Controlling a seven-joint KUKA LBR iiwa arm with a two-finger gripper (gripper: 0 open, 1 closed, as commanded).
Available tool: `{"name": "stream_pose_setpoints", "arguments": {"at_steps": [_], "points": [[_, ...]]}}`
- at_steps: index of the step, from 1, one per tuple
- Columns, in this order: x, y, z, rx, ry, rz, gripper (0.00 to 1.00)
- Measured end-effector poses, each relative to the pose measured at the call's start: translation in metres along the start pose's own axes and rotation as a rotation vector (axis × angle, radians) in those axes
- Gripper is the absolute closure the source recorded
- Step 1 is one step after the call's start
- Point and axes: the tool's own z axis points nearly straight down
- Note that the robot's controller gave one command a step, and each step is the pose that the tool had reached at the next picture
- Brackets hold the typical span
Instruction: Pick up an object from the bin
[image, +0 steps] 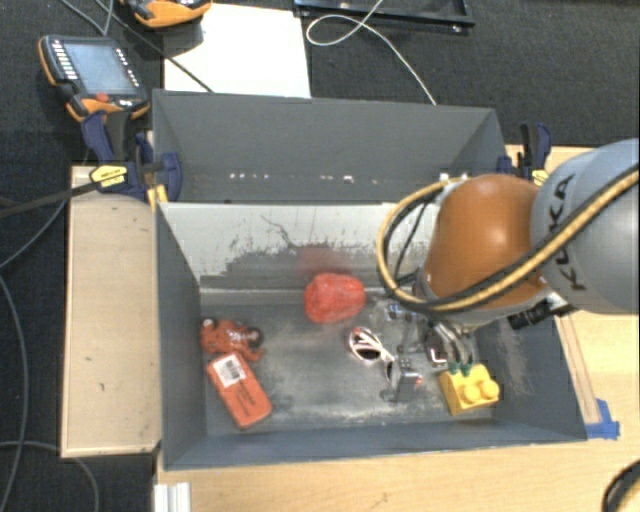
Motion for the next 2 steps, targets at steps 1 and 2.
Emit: {"name": "stream_pose_setpoints", "arguments": {"at_steps": [1, 2], "points": [[-0.002, 0.000, -0.004, -0.001, -0.009, 0.003, 0.00], [-0.019, -0.013, 0.022, 0.000, -0.003, 0.257, 0.00]]}}
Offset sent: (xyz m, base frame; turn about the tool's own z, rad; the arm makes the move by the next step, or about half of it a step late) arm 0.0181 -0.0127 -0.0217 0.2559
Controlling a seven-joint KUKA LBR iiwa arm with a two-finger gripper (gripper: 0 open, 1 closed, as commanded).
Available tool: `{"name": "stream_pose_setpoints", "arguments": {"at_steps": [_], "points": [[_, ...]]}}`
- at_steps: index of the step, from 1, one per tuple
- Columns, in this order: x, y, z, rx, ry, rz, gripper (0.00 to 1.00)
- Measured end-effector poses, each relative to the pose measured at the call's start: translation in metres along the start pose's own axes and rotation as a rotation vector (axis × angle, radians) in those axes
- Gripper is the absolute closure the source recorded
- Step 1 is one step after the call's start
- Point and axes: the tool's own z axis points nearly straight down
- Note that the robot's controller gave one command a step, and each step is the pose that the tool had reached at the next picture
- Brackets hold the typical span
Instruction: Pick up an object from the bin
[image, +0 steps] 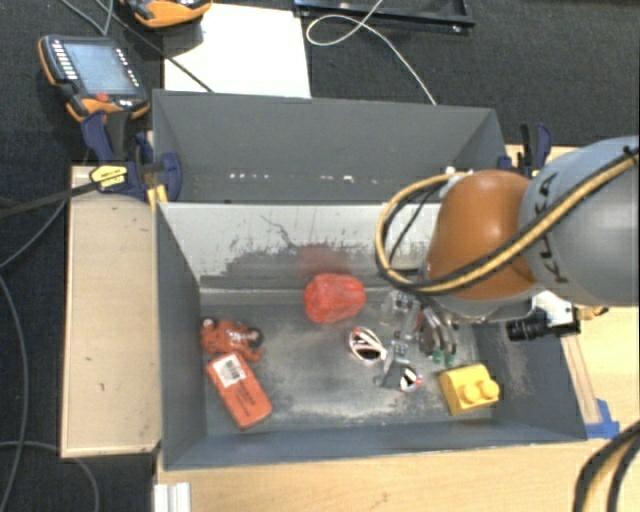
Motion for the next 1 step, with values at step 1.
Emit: {"name": "stream_pose_setpoints", "arguments": {"at_steps": [1], "points": [[-0.0086, 0.0039, 0.0346, -0.002, -0.005, -0.199, 0.00]]}}
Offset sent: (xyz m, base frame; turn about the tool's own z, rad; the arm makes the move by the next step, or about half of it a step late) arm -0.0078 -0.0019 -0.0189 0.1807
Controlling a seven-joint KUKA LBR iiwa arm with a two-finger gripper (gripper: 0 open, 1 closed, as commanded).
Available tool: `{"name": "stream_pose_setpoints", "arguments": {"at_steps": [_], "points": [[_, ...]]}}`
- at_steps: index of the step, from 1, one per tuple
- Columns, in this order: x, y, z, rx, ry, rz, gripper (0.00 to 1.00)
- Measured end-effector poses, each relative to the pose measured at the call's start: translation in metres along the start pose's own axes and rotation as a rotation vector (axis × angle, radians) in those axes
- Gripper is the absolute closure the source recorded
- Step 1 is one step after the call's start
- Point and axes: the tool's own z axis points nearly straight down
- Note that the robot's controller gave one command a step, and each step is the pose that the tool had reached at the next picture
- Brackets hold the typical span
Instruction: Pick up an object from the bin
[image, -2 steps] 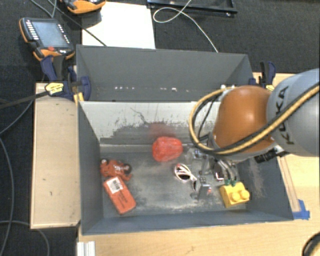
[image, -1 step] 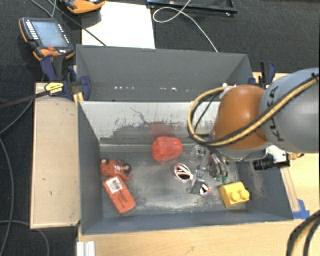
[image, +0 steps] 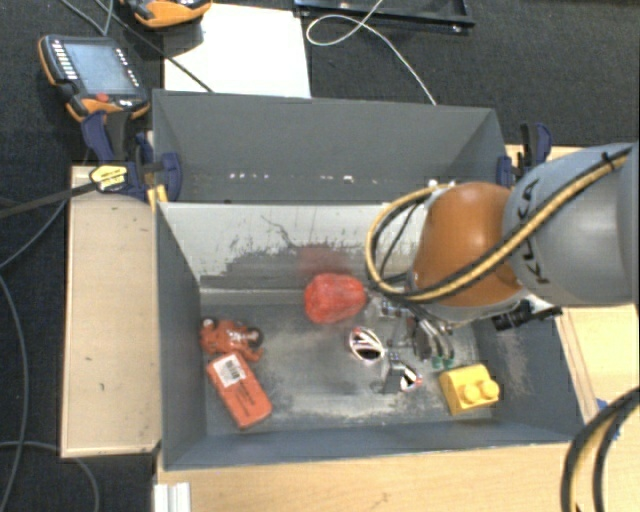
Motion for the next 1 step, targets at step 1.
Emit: {"name": "stream_pose_setpoints", "arguments": {"at_steps": [1], "points": [[0.0169, -0.0044, -0.0163, 0.002, 0.008, 0.380, 0.00]]}}
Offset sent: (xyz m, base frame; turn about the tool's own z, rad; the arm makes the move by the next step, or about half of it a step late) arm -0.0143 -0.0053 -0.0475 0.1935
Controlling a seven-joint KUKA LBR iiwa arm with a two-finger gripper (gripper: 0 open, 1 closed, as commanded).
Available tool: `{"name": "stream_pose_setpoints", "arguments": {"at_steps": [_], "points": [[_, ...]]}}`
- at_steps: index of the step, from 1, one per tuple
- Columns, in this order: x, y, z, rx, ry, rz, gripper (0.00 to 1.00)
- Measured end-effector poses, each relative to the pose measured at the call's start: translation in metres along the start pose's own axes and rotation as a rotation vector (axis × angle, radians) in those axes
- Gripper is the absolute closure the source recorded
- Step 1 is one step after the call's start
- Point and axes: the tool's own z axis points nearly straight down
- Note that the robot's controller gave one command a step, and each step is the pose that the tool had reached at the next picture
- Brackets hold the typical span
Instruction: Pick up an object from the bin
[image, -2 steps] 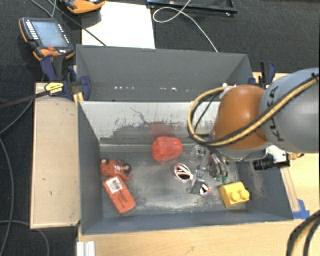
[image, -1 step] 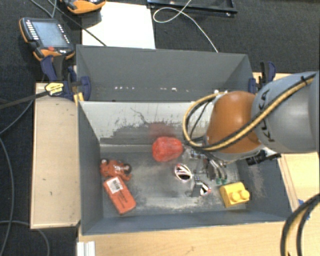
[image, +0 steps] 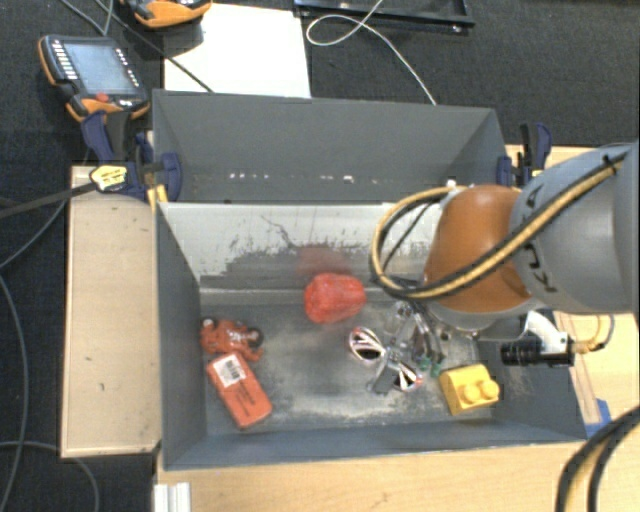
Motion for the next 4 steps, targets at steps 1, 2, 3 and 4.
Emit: {"name": "stream_pose_setpoints", "arguments": {"at_steps": [1, 2, 3, 4], "points": [[-0.004, 0.000, 0.064, -0.003, -0.008, -0.185, 0.00], [0.016, -0.004, 0.064, 0.001, 0.004, 0.179, 1.00], [0.016, -0.004, 0.064, 0.001, 0.004, 0.179, 1.00], [0.016, -0.005, 0.061, 0.001, 0.003, 0.179, 1.00]]}}
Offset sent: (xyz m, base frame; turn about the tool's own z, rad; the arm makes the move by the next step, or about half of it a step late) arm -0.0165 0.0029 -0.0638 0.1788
